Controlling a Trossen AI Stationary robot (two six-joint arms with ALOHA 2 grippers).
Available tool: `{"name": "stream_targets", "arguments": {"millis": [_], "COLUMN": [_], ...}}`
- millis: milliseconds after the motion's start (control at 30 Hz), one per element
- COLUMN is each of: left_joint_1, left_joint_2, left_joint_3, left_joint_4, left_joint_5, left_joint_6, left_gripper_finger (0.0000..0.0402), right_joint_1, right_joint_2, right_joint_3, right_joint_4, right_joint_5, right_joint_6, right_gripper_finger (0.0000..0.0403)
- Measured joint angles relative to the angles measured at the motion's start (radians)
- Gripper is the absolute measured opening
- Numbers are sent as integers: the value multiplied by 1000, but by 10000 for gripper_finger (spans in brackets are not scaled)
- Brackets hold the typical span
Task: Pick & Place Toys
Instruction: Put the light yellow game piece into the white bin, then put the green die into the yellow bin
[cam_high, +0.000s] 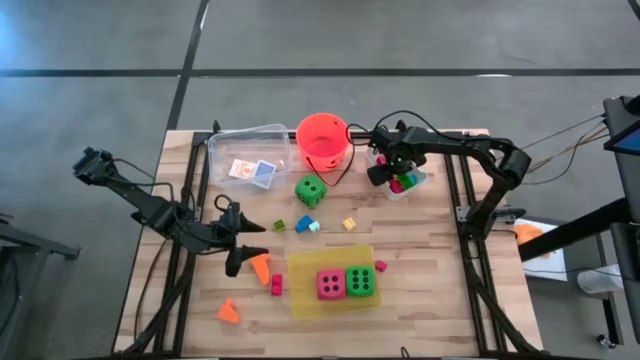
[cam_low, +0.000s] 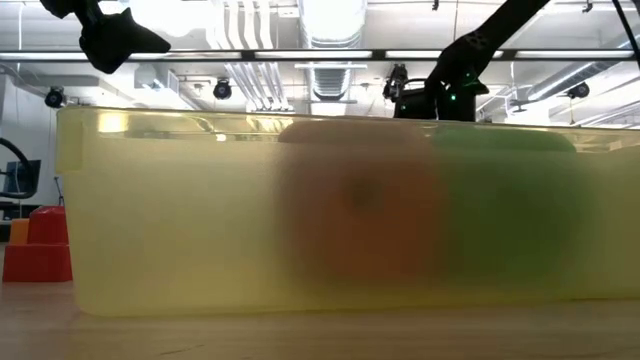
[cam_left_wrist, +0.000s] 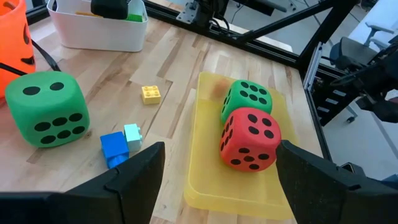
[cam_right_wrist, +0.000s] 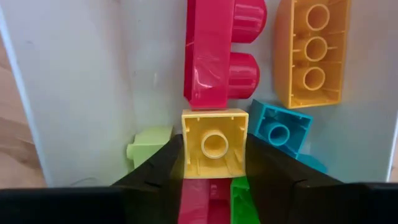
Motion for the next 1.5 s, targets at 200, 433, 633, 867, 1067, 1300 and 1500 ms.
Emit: {"name": "stream_targets", "arguments": {"millis": [200, 433, 633, 867, 1067, 1300, 1500], "left_joint_1": [0, 0, 0, 0, 0, 0, 0], "left_joint_2": [0, 0, 0, 0, 0, 0, 0], "left_joint_3": [0, 0, 0, 0, 0, 0, 0], "left_joint_4": [0, 0, 0, 0, 0, 0, 0], "left_joint_5": [0, 0, 0, 0, 0, 0, 0], "left_joint_6": [0, 0, -1, -1, -1, -1, -1], "left_gripper_finger": [297, 297, 297, 297, 297, 297, 297], "right_joint_1": [0, 0, 0, 1, 39, 215, 404], "right_joint_2": [0, -2, -13, -79, -157, -222, -225], "right_joint_3": [3, 6, 6, 6, 6, 28, 72], "right_joint_4": [-5, -6, -9, -43, -61, -57, 8], "right_joint_5": [1, 0, 0, 0, -15, -49, -34], "right_joint_6": [3, 0, -18, -27, -88, -355, -535], "right_gripper_finger": [238, 302, 314, 315, 315, 315, 315]}}
